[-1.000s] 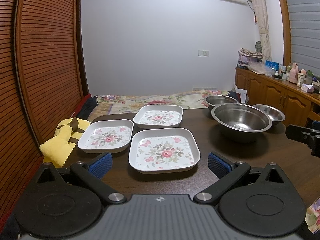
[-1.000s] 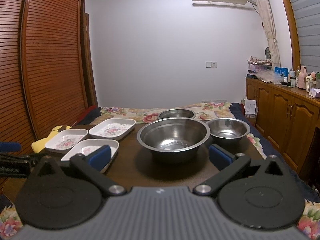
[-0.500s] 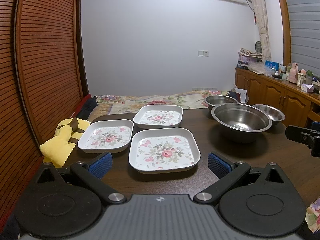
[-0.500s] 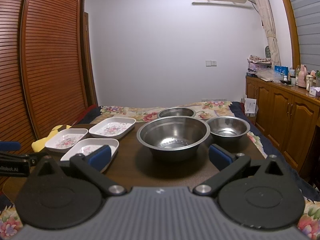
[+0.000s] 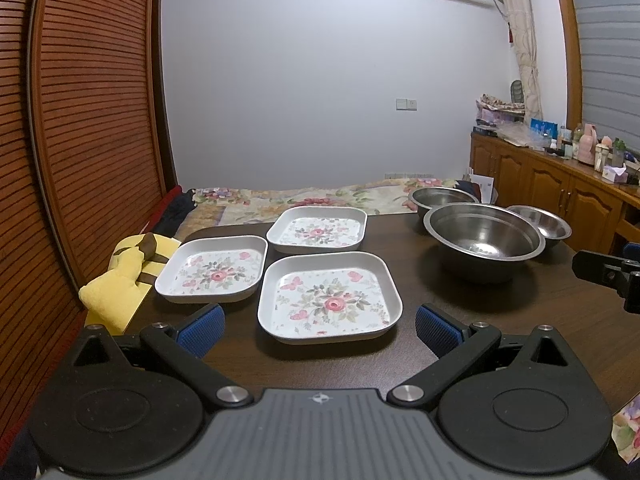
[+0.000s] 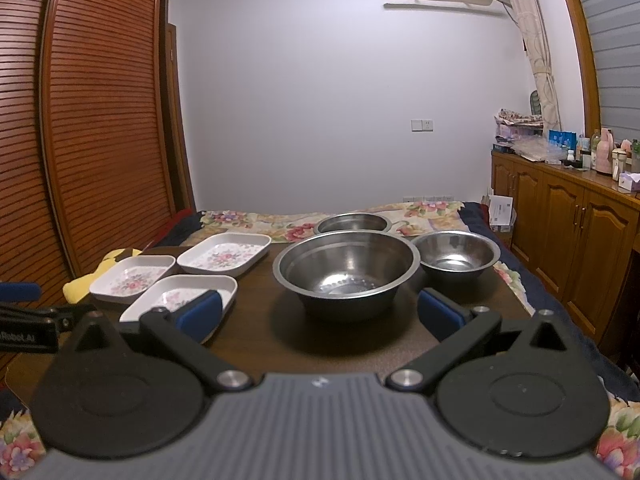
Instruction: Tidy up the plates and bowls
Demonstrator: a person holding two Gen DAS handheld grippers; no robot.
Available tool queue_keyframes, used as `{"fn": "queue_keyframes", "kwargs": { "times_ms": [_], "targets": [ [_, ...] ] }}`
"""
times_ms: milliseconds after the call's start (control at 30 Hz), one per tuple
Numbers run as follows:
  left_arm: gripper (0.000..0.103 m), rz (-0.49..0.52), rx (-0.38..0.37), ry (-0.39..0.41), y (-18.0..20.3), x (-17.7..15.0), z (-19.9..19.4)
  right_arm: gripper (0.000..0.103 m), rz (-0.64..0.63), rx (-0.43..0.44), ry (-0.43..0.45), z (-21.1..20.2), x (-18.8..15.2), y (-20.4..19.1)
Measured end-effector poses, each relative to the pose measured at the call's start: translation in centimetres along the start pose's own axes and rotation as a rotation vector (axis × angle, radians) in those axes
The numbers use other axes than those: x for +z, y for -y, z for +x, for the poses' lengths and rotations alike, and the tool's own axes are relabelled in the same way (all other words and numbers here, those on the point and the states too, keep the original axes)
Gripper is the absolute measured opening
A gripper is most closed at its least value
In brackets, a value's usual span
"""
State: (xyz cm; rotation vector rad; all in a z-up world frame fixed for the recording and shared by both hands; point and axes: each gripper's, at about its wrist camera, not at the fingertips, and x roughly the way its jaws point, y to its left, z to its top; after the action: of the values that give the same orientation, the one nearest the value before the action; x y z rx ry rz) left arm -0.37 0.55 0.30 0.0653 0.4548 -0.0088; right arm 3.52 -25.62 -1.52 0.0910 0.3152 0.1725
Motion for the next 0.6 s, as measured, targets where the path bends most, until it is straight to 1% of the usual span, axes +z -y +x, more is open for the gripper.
{"fn": "queue_keyframes", "kwargs": {
  "times_ms": [333, 433, 600],
  "targets": [
    [0.103, -0.015, -0.009, -0.069, -0.7, -1.4, 2.0, 0.103, 0.008, -0.002, -0.037, 1.0, -0.9, 0.1],
    [0.103, -0.016, -0.027, -0.09, -1.0, -1.8, 2.7, 0.103, 0.013, -0.001, -0.042, 1.1, -1.1, 0.2],
    [0.103, -0.01, -0.031, -0.1, -1.7, -2.2, 3.6, 0.103, 0.02, 0.013, -0.048, 1.7, -1.2, 0.2]
  ]
}}
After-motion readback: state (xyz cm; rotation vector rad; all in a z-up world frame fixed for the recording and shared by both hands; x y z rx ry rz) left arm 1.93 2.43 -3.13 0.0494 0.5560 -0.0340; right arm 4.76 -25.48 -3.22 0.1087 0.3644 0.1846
